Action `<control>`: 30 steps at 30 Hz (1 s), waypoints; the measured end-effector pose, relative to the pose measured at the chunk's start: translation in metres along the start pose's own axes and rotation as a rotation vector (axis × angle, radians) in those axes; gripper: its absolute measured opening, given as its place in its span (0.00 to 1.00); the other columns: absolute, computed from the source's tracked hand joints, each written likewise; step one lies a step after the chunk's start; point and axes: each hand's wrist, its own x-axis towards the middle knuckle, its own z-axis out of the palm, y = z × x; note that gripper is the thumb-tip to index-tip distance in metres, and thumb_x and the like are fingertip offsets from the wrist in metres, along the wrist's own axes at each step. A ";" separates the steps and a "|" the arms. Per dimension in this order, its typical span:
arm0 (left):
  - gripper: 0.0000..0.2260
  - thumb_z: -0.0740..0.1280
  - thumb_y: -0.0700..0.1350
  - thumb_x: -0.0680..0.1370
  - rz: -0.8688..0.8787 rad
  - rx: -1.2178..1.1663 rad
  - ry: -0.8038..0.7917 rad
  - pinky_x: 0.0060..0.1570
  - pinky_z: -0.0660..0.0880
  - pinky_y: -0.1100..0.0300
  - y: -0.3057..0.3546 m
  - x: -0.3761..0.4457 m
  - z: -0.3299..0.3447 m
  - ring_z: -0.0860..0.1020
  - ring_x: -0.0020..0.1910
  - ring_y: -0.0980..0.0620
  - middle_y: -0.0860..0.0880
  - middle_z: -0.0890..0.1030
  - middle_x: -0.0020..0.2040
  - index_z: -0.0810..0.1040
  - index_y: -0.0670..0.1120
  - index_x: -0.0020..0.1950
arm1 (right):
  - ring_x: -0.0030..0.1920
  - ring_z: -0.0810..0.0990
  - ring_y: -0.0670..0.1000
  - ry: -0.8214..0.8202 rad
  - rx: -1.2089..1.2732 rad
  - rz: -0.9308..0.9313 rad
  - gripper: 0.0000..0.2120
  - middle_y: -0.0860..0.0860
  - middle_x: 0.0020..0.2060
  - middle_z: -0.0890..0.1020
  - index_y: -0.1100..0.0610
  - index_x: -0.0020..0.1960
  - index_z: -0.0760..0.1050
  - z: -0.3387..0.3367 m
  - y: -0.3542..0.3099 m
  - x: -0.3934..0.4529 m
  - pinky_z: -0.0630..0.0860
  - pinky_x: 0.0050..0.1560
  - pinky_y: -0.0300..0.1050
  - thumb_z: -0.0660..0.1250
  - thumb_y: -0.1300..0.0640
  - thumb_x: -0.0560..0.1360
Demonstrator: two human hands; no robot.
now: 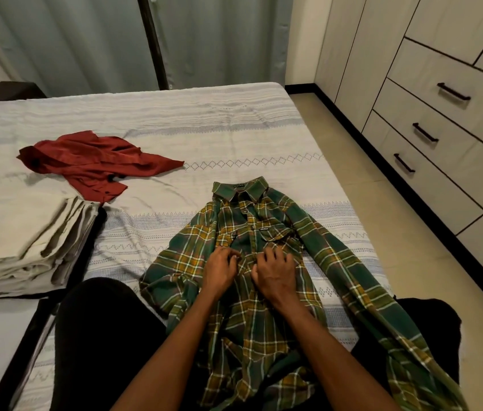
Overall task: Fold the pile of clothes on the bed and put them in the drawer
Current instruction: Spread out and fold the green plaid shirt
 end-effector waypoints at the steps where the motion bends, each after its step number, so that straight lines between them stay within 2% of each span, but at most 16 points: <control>1: 0.08 0.65 0.41 0.80 -0.008 -0.002 0.005 0.52 0.73 0.55 0.001 0.000 0.001 0.79 0.51 0.47 0.45 0.81 0.50 0.83 0.43 0.53 | 0.43 0.78 0.57 -0.011 0.011 0.022 0.14 0.55 0.43 0.80 0.56 0.46 0.80 0.000 -0.001 0.002 0.73 0.41 0.51 0.75 0.47 0.68; 3: 0.08 0.65 0.41 0.80 -0.030 0.007 0.005 0.53 0.74 0.53 0.002 0.000 0.003 0.79 0.52 0.46 0.44 0.81 0.51 0.83 0.42 0.52 | 0.43 0.79 0.57 -0.063 0.032 0.077 0.15 0.55 0.42 0.82 0.56 0.46 0.80 0.000 -0.004 0.008 0.74 0.42 0.52 0.75 0.45 0.68; 5: 0.08 0.65 0.41 0.80 -0.042 0.014 0.003 0.53 0.74 0.53 0.003 0.000 0.003 0.79 0.52 0.46 0.44 0.81 0.51 0.83 0.42 0.53 | 0.44 0.80 0.57 -0.102 0.085 0.096 0.13 0.54 0.43 0.82 0.55 0.46 0.80 -0.002 -0.004 0.012 0.74 0.42 0.52 0.74 0.46 0.71; 7: 0.08 0.64 0.42 0.80 -0.048 0.007 -0.009 0.53 0.74 0.53 0.005 0.002 0.002 0.79 0.53 0.46 0.44 0.82 0.51 0.83 0.43 0.53 | 0.47 0.79 0.56 -0.123 0.251 0.180 0.09 0.52 0.45 0.82 0.53 0.47 0.79 -0.007 -0.001 0.014 0.75 0.44 0.51 0.69 0.48 0.75; 9: 0.09 0.63 0.44 0.81 -0.055 0.006 -0.029 0.52 0.75 0.54 0.007 0.004 0.002 0.79 0.53 0.47 0.46 0.82 0.53 0.82 0.45 0.54 | 0.47 0.80 0.53 -0.138 0.480 0.369 0.08 0.49 0.45 0.83 0.51 0.49 0.81 -0.009 0.006 0.013 0.77 0.45 0.49 0.67 0.48 0.78; 12: 0.09 0.63 0.50 0.81 -0.063 0.093 -0.091 0.49 0.78 0.53 0.014 0.003 0.005 0.81 0.53 0.48 0.50 0.84 0.54 0.81 0.51 0.57 | 0.45 0.82 0.52 -0.121 0.776 0.591 0.08 0.49 0.43 0.85 0.53 0.48 0.82 -0.010 0.021 0.008 0.75 0.42 0.45 0.69 0.49 0.77; 14: 0.10 0.63 0.52 0.81 -0.031 0.196 -0.140 0.47 0.78 0.52 0.019 0.003 0.007 0.81 0.53 0.48 0.51 0.84 0.54 0.80 0.53 0.58 | 0.44 0.81 0.50 -0.142 0.872 0.663 0.08 0.47 0.41 0.83 0.54 0.48 0.82 -0.012 0.029 0.007 0.72 0.39 0.42 0.70 0.49 0.78; 19: 0.13 0.65 0.56 0.79 0.019 0.265 -0.221 0.51 0.78 0.50 0.031 0.006 0.022 0.80 0.58 0.46 0.50 0.82 0.59 0.79 0.55 0.62 | 0.44 0.81 0.49 -0.160 0.914 0.704 0.06 0.48 0.43 0.84 0.50 0.44 0.79 -0.011 0.038 0.007 0.76 0.47 0.46 0.71 0.48 0.77; 25: 0.12 0.66 0.56 0.79 0.004 0.272 -0.194 0.51 0.77 0.50 0.038 0.010 0.031 0.79 0.58 0.45 0.49 0.79 0.59 0.77 0.53 0.59 | 0.46 0.81 0.50 -0.178 0.876 0.691 0.07 0.49 0.46 0.85 0.52 0.51 0.81 -0.012 0.042 0.007 0.75 0.46 0.45 0.70 0.50 0.77; 30: 0.10 0.66 0.54 0.79 0.008 0.319 -0.223 0.49 0.77 0.49 0.046 0.015 0.031 0.79 0.56 0.44 0.48 0.79 0.57 0.76 0.51 0.56 | 0.46 0.82 0.51 -0.189 0.822 0.676 0.06 0.48 0.46 0.85 0.49 0.50 0.80 -0.010 0.043 0.009 0.78 0.46 0.47 0.70 0.48 0.77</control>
